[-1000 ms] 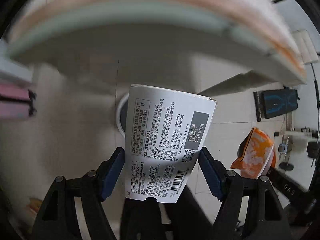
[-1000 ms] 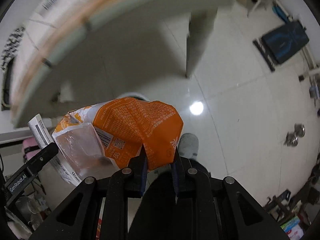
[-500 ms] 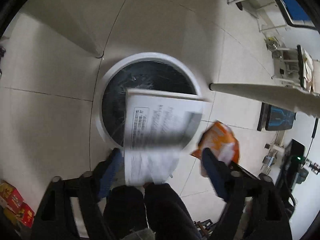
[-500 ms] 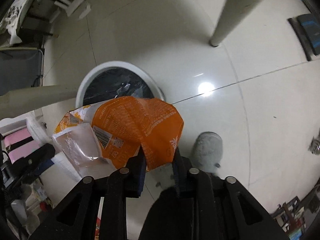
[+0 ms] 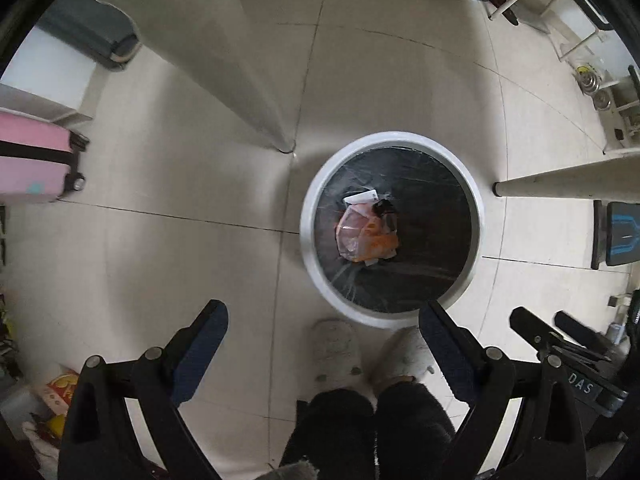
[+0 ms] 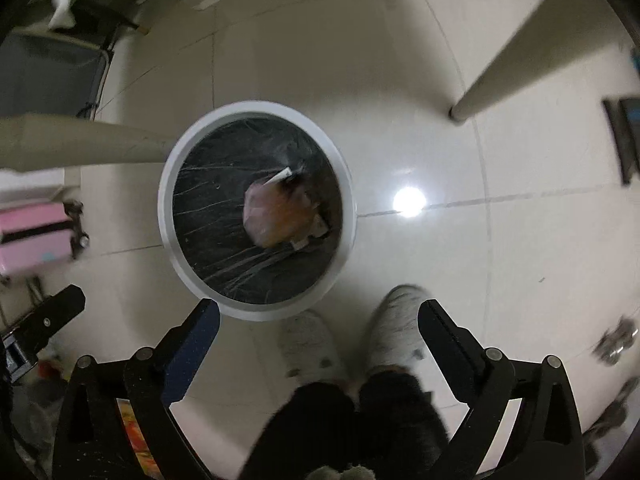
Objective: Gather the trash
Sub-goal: 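Carry receipt and orange bag to the bin and release both, then move both tools back toward the table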
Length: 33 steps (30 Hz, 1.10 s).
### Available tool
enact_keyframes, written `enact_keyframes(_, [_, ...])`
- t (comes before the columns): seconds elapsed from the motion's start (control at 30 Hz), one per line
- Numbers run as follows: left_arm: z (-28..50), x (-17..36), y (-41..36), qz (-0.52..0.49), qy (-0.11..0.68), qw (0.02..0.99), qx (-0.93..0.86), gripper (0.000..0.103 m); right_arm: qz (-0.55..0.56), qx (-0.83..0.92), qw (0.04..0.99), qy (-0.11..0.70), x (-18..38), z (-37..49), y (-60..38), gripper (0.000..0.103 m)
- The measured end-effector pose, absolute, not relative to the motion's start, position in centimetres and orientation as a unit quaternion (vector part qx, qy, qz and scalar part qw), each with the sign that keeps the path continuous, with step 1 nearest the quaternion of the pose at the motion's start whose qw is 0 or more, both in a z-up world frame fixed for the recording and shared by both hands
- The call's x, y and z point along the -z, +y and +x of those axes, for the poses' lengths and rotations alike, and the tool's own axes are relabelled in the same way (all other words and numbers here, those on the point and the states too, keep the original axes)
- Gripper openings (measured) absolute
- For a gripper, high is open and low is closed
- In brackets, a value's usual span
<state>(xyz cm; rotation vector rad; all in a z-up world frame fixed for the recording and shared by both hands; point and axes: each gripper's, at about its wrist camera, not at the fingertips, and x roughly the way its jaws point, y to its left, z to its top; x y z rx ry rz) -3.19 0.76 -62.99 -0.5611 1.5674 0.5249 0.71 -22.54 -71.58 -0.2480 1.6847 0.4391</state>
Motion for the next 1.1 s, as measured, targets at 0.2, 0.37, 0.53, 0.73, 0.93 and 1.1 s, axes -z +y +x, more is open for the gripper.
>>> enact_keyframes(0.2, [-4.4,58.7,0.2,-0.232,0.683,0.652,-0.232,0.097,-0.153,-0.197,0.668,0.701,65.0,0.0,-22.0,0.101])
enact_keyframes(0.37, [-5.2,54.3,-0.6,-0.232,0.677,0.659,-0.230,0.097,-0.163,-0.201,0.679,0.687,59.2,-0.6,-22.3,0.101])
enact_keyframes(0.53, [-6.1,48.6,-1.1,-0.225,0.668,0.672,-0.227,0.097,-0.172,-0.210,0.686,0.674,52.0,-2.0,-22.9,0.101])
enact_keyframes(0.73, [-7.3,41.5,-1.5,-0.219,0.658,0.687,-0.217,0.097,-0.158,-0.219,0.694,0.667,41.9,-3.7,-23.1,0.101])
enact_keyframes(0.93, [-6.9,33.6,-0.4,-0.203,0.630,0.714,-0.228,0.098,-0.113,-0.234,0.705,0.660,32.1,-4.1,-22.7,0.101])
enact_keyframes(1.1, [-4.1,29.3,1.4,-0.198,0.595,0.739,-0.246,0.103,-0.088,-0.249,0.720,0.642,25.2,-1.2,-20.9,0.101])
